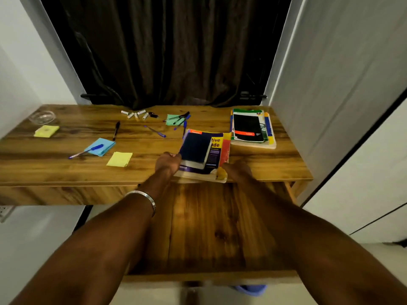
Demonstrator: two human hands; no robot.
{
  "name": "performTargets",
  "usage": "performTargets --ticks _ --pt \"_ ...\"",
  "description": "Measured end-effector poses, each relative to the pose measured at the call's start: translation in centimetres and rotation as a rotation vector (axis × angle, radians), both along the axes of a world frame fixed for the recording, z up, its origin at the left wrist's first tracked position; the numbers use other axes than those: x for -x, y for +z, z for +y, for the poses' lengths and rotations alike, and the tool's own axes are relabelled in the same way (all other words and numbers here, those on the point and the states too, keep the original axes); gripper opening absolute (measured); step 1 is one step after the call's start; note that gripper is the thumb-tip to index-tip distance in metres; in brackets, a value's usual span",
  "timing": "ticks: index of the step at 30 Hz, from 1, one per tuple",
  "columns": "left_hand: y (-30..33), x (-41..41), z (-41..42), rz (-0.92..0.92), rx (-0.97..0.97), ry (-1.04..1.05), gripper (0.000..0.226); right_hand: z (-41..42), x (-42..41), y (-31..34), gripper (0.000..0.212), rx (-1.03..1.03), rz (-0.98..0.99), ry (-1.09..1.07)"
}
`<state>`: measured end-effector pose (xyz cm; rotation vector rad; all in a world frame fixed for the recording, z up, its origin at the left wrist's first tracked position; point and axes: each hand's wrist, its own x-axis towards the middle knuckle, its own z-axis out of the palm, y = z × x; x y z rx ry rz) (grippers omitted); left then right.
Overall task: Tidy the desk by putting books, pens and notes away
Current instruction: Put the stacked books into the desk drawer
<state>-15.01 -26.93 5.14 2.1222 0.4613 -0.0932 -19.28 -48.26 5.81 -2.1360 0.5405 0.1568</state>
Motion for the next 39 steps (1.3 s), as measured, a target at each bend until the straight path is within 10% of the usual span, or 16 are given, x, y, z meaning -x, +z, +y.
performTargets --ticks 16,25,30,36,39 --pt "-3.4 -7.7 1.7 0.269 0.461 -0.078 0.056 1.6 -7.0 -4.3 0.033 -0.389 0.045 -0.148" --pt "-3.8 -8.2 1.2 0.319 0.671 -0.168 0.043 0.8 -7.7 -4.8 0.042 -0.652 0.098 -0.226" --pt "-5.4 -8.4 1.8 0.422 0.586 -0.226 0.085 0.9 -7.7 -5.4 0.053 -0.696 0.122 -0.194" --pt "-4.9 -7.4 1.9 0.441 0.639 -0.233 0.078 -2.5 -11.2 -14.9 0.095 -0.562 0.120 -0.157" --pt "-4.8 -7.0 2.4 0.454 0.675 -0.244 0.073 -0.3 -8.5 -8.7 0.075 -0.516 0.082 -0.147"
